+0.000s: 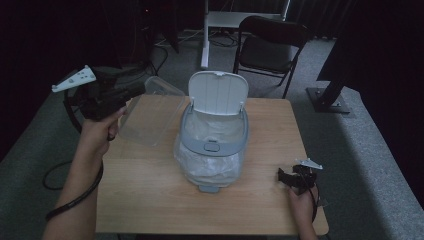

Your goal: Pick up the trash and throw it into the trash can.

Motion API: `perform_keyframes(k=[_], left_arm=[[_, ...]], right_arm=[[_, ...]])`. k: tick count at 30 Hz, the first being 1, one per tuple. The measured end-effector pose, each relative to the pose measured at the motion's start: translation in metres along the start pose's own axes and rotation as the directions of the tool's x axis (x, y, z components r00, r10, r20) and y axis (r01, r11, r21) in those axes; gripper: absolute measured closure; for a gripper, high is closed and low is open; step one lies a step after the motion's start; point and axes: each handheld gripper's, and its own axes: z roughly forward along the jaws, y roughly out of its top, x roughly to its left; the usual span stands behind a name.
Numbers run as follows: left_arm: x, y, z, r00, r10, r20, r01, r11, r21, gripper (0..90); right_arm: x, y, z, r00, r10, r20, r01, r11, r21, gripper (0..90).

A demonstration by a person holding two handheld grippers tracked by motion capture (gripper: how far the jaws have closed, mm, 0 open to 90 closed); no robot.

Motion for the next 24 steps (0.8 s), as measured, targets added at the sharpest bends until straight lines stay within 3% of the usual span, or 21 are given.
perform_keyframes(k=[13, 17, 24], left_arm=[[-0.024, 0.035, 0.027, 0.9961, 0.042, 0.077, -0.037, 0.9975, -0.061, 87.8], [-0.03, 0.042, 0.038, 0.9916, 0.048, 0.12, -0.04, 0.9968, -0.069, 87.8], [-0.042, 0.05, 0.059, 0.9862, 0.061, 0.154, -0.049, 0.9955, -0.082, 87.8]], right_arm=[[0.0, 0.0, 0.0, 1.0, 0.0, 0.0, 0.0, 1.0, 0.0, 12.1], [0.0, 0.0, 0.0, 1.0, 0.0, 0.0, 0.0, 1.0, 0.0, 12.1], [0.0, 0.0, 0.0, 1.0, 0.001, 0.0, -0.001, 1.0, -0.001, 12.1]])
